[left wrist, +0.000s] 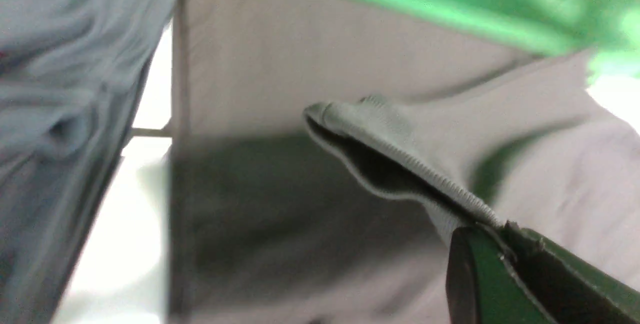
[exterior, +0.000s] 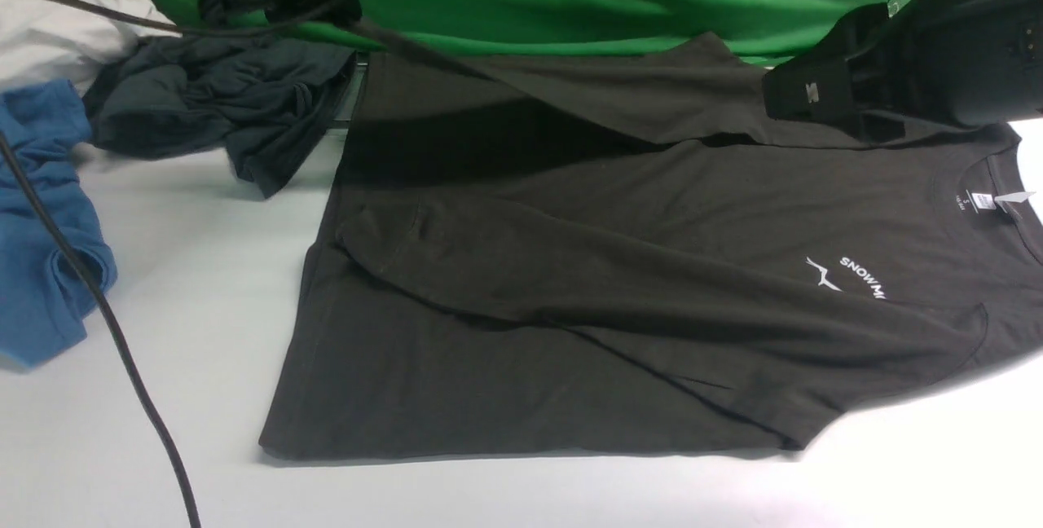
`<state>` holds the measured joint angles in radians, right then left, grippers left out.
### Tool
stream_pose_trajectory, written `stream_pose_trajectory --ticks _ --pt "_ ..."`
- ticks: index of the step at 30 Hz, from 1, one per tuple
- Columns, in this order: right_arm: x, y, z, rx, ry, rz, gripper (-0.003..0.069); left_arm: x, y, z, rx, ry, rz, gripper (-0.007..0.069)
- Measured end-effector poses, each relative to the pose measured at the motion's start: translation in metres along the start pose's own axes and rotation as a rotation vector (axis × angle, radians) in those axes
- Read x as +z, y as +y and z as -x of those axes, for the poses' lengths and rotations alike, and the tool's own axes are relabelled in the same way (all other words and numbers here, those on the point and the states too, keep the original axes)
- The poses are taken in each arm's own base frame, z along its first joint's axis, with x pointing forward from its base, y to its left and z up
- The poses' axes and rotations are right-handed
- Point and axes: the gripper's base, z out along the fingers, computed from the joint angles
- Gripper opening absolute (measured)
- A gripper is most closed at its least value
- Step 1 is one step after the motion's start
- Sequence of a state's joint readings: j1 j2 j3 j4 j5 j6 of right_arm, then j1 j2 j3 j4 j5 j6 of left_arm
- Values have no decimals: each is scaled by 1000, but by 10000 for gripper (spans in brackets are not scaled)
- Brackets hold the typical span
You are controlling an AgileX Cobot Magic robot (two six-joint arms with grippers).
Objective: Fold a long-sleeved shirt on a white desktop.
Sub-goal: 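Fold the left side of the dark shirt inward over its body with the left gripper, then grasp the near edge of the shirt at its hem and shoulder corners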
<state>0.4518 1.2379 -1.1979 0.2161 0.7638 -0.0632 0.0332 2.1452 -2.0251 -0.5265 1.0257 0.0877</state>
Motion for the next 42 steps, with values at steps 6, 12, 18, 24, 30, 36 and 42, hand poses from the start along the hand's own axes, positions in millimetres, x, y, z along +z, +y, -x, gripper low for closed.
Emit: stream_pose_trajectory --ticks 6,12,18,24,30,36,42 --pt "0 0 -1 -23 11 1 241 33 2 -43 68 215 126 32" --pt "0 0 -1 -25 14 0 241 56 6 -71 79 303 165 32" --pt "0 -1 -1 -44 13 -6 241 56 14 -69 52 273 263 70" --pt "0 -4 -1 -94 14 -38 241 53 13 -75 42 345 254 277" --pt "0 -4 -4 -97 47 -42 241 28 -2 -77 88 402 202 526" --pt "0 -5 -9 -105 97 -50 241 -57 -33 -79 169 265 217 651" --pt "3 -6 -14 -104 116 -52 241 -94 -33 -125 130 296 246 636"
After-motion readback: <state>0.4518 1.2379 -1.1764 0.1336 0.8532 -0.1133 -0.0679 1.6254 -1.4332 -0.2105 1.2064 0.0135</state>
